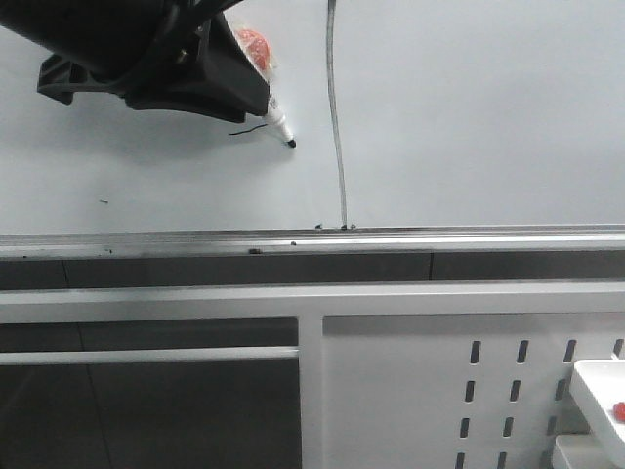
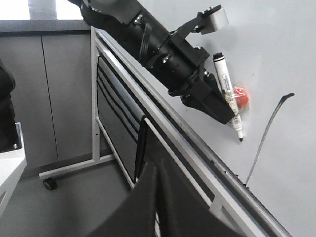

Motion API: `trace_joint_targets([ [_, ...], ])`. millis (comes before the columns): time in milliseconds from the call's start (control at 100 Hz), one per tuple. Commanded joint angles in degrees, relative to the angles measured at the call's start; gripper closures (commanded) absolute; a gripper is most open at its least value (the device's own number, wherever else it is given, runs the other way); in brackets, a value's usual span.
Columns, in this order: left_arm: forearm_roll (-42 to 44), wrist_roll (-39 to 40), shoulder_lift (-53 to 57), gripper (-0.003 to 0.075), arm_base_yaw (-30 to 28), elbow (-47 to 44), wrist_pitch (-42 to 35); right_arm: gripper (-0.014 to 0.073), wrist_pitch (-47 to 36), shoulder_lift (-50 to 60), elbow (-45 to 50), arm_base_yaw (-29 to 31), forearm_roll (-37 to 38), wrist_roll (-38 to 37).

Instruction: Write number 1 on whiteboard

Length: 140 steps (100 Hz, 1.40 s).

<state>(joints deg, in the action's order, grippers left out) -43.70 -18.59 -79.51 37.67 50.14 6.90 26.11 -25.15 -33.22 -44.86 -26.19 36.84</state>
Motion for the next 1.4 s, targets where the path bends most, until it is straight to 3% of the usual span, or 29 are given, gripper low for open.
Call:
trace_joint_targets([
  [0,-0.2,0.6,1.9,0.074,-1.2,3.3,-9.0,0.0643,-4.7,0.1,-1.5,0.3,-1.7,-0.2],
  [1000,4.7,0.4,3.8,0.0732,-1.2,3.4,-8.8,0.0643,-6.5,0.1,0.2,0.3,-5.0,-0.2],
  [1390,4.7,0.4,3.8,0.0467,-1.2,3.4,-8.8,0.0643,-6.5,0.1,0.2,0.3,-5.0,-0.2],
])
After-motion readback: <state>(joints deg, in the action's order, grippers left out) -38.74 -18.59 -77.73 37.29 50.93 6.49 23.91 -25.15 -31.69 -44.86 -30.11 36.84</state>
